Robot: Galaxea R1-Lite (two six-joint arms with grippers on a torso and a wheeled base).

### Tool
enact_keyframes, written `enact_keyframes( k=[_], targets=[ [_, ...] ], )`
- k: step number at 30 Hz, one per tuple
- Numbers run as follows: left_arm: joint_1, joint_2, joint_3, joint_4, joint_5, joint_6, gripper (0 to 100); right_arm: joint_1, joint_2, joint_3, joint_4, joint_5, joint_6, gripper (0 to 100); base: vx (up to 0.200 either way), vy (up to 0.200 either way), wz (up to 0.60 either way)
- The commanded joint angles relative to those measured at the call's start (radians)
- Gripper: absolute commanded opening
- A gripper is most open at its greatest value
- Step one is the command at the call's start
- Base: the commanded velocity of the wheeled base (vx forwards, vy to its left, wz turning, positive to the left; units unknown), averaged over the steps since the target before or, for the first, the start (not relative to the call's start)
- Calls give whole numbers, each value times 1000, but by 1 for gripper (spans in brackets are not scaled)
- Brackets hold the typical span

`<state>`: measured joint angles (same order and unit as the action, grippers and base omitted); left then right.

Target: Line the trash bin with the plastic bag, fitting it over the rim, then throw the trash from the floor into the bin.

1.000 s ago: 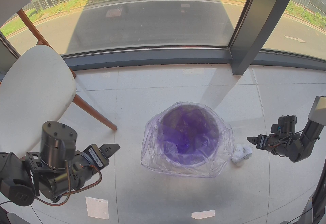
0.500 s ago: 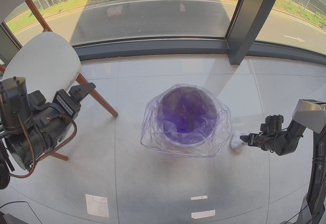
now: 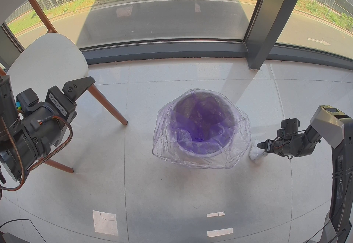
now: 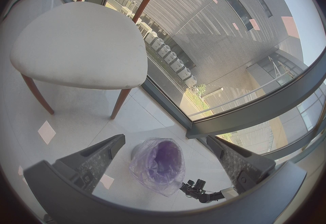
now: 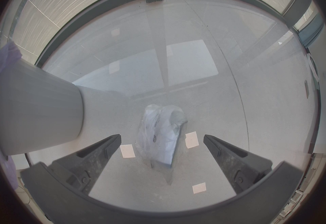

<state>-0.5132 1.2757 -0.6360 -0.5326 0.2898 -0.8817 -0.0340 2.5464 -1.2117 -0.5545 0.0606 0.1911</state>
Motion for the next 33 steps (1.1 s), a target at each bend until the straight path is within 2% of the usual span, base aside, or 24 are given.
enact_keyframes(
  k=[1, 2, 3, 10, 14, 17, 25, 33],
  targets=[
    [-2, -18, 2, -1, -8, 21, 100, -3, 40, -83, 54, 1, 2, 100, 0, 0, 0],
    [-1, -32, 2, 0, -31, 30, 100, -3, 46, -103, 90, 1, 2, 100, 0, 0, 0],
    [-1, -36, 2, 0, -37, 35, 100, -3, 48, -111, 90, 1, 1, 0, 0, 0, 0],
    [-1, -49, 7, 8, -40, 44, 100, -1, 78, -134, 77, -8, 1, 0, 0, 0, 0],
    [4, -50, 2, 0, -34, 98, 100, -12, 52, -132, 79, -10, 1, 0, 0, 0, 0],
    [4, -67, -2, -1, -35, 102, 100, -21, -3, -123, 90, -8, -1, 0, 0, 0, 0],
    [7, -90, -14, -4, -35, 95, 100, -60, -331, 17, 102, 33, -1, 0, 0, 0, 0],
    [10, -142, -5, -1, -52, 115, 100, -40, -604, 21, 245, 62, -4, 0, 0, 0, 0]
  ],
)
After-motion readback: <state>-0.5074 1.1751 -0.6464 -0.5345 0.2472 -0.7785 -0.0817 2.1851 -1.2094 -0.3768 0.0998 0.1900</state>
